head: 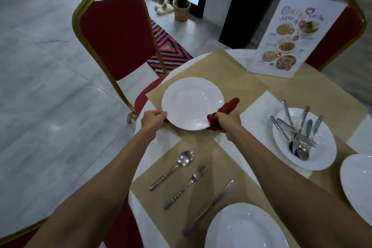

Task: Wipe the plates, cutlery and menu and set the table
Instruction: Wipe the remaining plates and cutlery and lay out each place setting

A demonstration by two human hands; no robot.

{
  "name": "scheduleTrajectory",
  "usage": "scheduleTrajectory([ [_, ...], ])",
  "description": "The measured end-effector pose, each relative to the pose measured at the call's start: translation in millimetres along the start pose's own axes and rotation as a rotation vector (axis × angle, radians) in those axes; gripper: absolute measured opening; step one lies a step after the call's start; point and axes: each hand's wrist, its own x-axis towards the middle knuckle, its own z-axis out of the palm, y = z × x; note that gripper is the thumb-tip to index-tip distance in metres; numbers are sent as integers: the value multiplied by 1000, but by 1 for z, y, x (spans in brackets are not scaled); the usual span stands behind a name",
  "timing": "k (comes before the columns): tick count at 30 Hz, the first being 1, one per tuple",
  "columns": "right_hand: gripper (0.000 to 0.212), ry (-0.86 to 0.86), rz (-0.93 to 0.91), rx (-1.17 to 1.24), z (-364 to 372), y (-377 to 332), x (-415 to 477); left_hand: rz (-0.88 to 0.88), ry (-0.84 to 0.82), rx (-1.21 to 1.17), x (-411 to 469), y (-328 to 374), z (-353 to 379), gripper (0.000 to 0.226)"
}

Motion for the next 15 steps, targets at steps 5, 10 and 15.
scheduleTrajectory([
  [5,24,14,21,28,12,0,14,3,60,20,16,-3,6,11],
  [10,25,3,44,39,15,-1,17,3,100,8,14,-2,9,23],
  [15,18,-14,46,26,17,1,19,21,118,30,14,0,11,30],
])
